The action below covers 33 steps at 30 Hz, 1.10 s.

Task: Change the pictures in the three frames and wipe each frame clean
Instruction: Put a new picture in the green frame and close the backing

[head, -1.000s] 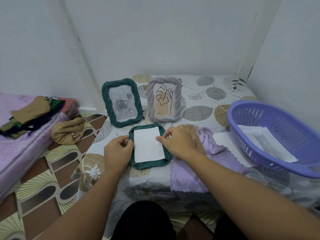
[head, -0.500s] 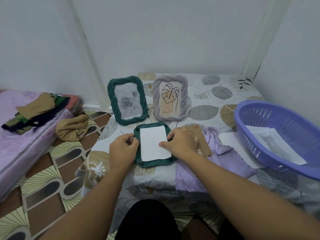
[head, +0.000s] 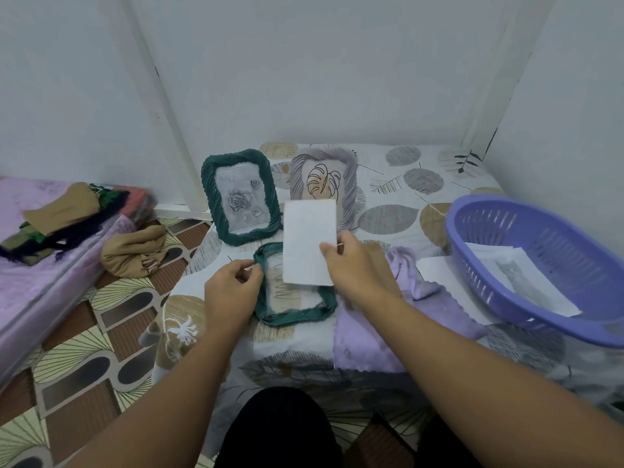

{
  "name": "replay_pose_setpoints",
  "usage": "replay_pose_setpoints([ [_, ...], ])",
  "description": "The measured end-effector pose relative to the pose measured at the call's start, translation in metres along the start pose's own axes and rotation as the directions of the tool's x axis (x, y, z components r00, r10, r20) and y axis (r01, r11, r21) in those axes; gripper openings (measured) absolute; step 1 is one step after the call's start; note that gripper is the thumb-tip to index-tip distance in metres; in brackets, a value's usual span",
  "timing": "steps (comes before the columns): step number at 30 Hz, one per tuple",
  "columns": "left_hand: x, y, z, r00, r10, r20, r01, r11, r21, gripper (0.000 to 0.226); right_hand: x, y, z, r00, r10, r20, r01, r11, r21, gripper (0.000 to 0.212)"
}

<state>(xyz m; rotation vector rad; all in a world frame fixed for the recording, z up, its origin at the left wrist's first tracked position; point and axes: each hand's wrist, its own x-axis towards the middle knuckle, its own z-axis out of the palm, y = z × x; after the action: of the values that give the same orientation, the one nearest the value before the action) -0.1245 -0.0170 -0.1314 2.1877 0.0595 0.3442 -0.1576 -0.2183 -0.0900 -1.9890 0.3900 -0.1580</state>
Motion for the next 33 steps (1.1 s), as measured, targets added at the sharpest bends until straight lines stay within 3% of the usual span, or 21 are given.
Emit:
replay_pose_setpoints([
  [3, 0.003, 0.002, -0.004, 1.000, -0.017, 0.007, 0.018, 0.997, -0.076, 0.024, -0.001, -0.005, -0.021, 0.996, 0.051, -0.067, -0.041, 0.988, 0.146, 0.014],
  [6, 0.003, 0.013, -0.010, 0.995, 0.097, 0.011, -0.096, 0.992, -0.080, 0.031, -0.005, -0.004, -0.042, 0.994, 0.070, -0.086, -0.052, 0.978, 0.200, 0.015],
  [9, -0.007, 0.056, -0.008, 0.986, 0.058, 0.158, -0.017, 0.969, -0.245, 0.046, -0.014, -0.002, -0.065, 0.997, 0.036, -0.069, -0.022, 0.982, 0.186, 0.018],
  [12, -0.016, 0.108, 0.003, 0.893, -0.096, 0.439, 0.256, 0.911, -0.322, 0.039, -0.023, -0.003, -0.084, 0.998, -0.008, -0.064, 0.014, 0.995, 0.094, 0.016],
  [14, -0.025, 0.131, 0.015, 0.811, -0.114, 0.574, 0.351, 0.880, -0.321, 0.024, -0.027, -0.004, -0.097, 0.997, -0.033, -0.067, 0.037, 0.997, 0.062, 0.015],
  [17, -0.037, 0.150, 0.034, 0.790, -0.078, 0.608, 0.368, 0.853, -0.369, 0.019, -0.033, -0.005, -0.119, 0.989, -0.106, -0.104, 0.104, 0.994, -0.033, 0.013],
  [21, -0.049, 0.164, 0.051, 0.822, -0.043, 0.568, 0.280, 0.899, -0.336, 0.027, -0.036, 0.006, -0.162, 0.912, -0.322, -0.253, 0.208, 0.897, -0.389, 0.023],
  [23, -0.054, 0.168, 0.057, 0.819, -0.038, 0.573, 0.238, 0.931, -0.278, 0.023, -0.034, 0.017, -0.187, 0.949, -0.243, -0.201, 0.109, 0.852, -0.512, 0.034],
  [25, -0.060, 0.174, 0.064, 0.801, -0.052, 0.597, 0.241, 0.940, -0.242, 0.020, -0.035, 0.029, -0.208, 0.996, -0.025, -0.080, -0.031, 0.778, -0.628, 0.042],
  [27, -0.068, 0.181, 0.074, 0.781, -0.079, 0.619, 0.267, 0.939, -0.216, 0.024, -0.038, 0.042, -0.221, 0.995, 0.102, 0.018, -0.063, 0.733, -0.677, 0.040],
  [29, -0.074, 0.185, 0.087, 0.760, -0.102, 0.641, 0.289, 0.938, -0.194, 0.028, -0.039, 0.054, -0.226, 0.995, 0.090, 0.039, -0.044, 0.763, -0.645, 0.039],
  [33, -0.082, 0.194, 0.116, 0.701, -0.133, 0.701, 0.307, 0.943, -0.128, 0.023, -0.038, 0.056, -0.235, 0.996, -0.017, -0.088, -0.033, 0.844, -0.536, 0.043],
])
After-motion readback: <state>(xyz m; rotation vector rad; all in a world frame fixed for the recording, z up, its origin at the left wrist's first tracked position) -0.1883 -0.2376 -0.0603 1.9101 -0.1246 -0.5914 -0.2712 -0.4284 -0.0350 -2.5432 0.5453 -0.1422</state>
